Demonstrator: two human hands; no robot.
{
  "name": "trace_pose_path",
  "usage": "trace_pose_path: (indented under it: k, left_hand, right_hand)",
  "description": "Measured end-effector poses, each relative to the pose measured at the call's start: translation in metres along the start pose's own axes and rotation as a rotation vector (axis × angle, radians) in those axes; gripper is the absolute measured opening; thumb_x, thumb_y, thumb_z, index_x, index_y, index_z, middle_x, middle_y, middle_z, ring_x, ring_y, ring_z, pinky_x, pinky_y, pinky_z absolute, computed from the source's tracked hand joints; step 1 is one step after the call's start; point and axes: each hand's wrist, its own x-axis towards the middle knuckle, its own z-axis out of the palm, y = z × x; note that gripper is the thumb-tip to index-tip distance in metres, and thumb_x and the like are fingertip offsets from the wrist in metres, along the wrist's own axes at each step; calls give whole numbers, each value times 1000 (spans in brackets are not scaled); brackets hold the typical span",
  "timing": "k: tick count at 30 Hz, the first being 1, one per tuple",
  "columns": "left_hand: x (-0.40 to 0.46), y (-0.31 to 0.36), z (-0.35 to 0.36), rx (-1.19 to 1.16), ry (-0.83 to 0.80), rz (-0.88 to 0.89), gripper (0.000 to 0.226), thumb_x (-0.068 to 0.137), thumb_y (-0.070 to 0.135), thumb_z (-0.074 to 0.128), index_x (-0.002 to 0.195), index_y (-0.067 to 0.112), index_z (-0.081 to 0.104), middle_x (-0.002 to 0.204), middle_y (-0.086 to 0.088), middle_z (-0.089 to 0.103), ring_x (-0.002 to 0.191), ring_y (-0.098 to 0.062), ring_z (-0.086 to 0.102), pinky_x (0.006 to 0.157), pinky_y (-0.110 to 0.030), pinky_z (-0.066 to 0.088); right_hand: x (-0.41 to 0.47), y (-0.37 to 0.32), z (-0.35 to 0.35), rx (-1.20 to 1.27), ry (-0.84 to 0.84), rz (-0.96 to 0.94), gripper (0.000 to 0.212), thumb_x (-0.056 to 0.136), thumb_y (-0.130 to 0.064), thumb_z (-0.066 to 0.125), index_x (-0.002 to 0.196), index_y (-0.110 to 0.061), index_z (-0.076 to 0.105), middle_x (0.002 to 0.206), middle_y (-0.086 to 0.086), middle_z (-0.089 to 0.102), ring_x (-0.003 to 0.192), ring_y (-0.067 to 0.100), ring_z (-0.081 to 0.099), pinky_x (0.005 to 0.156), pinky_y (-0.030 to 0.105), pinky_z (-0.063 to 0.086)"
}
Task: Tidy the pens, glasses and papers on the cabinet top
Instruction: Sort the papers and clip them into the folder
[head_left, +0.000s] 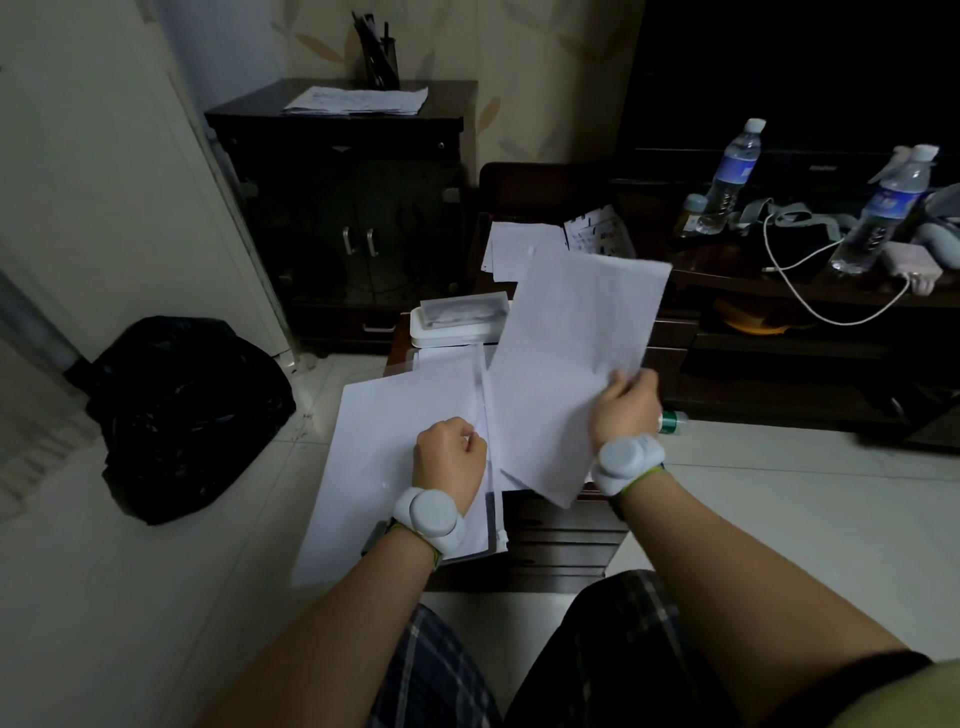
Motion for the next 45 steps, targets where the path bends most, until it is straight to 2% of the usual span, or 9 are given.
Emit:
trace_pose_path:
  k: [3, 6, 16, 22, 25, 31, 35, 40, 45]
  left_hand:
    - [3, -4, -1, 40, 1, -28, 15, 83, 3, 53, 69, 7, 59, 67, -11, 55, 65, -21, 49, 64, -32, 44]
    - [7, -11, -2, 59, -5, -58, 17, 82, 4, 53, 68, 12, 49, 67, -8, 51, 65, -20, 46, 62, -33, 43]
    - [11, -17, 2, 38, 30, -30, 17, 81, 1, 55, 64, 0, 59, 65, -22, 61, 60, -23, 49, 59, -38, 46]
    - [10, -19, 5, 39, 18, -19, 17, 81, 2, 54, 69, -8, 61, 67, -22, 62, 62, -31, 55, 62, -39, 49]
    - [6, -21, 7, 69, -4, -1, 18, 82, 3, 53, 70, -7, 61, 69, -20, 61, 67, -33, 58, 63, -39, 48]
    - [3, -21, 7, 93, -16, 29, 20, 85, 4, 52, 73, -8, 62, 70, -17, 60, 66, -26, 54, 64, -36, 50]
    - [4, -21, 7, 98, -12, 49, 20, 86, 5, 52, 72, -8, 61, 70, -18, 59, 65, -25, 53, 64, -37, 49]
    - [3, -22, 7, 96, -16, 50, 22, 86, 5, 52, 71, -8, 60, 69, -19, 59, 64, -26, 53, 63, -37, 49]
    - [2, -21, 7, 120, -29, 58, 22, 86, 5, 51, 66, -2, 56, 64, -9, 49, 62, -22, 46, 61, -35, 44]
  right_hand:
    - [25, 0, -12, 56, 107, 74, 30, 99, -22, 38, 114, 0, 51, 115, 27, 60, 108, 43, 55, 84, 42, 42]
    - [39, 9, -24, 79, 104, 115, 32, 100, -19, 36, 117, 3, 52, 119, 27, 58, 112, 43, 53, 88, 41, 40]
    - [25, 38, -11, 16, -45, 93, 30, 98, -18, 43, 109, 5, 59, 113, 29, 60, 106, 43, 54, 83, 38, 41]
    - [27, 40, 1, -9, -134, 65, 26, 96, -18, 48, 89, 2, 62, 91, 29, 59, 99, 43, 56, 73, 34, 36]
    - [30, 43, 4, -38, -185, 63, 26, 95, -20, 50, 77, -2, 57, 80, 21, 53, 94, 41, 57, 72, 32, 35]
    - [34, 54, 9, -163, -364, 111, 36, 93, -22, 54, 61, -4, 52, 81, 16, 51, 78, 27, 46, 72, 26, 31]
    - [35, 59, 11, -183, -427, 138, 25, 92, -21, 57, 78, -1, 62, 86, 12, 55, 81, 25, 48, 74, 24, 31]
    - [36, 60, 14, -187, -459, 128, 28, 91, -21, 57, 95, 5, 67, 92, 13, 57, 98, 31, 58, 74, 22, 32]
    - [37, 60, 17, -177, -471, 107, 32, 90, -22, 58, 92, 8, 67, 86, 14, 59, 83, 28, 55, 73, 24, 35]
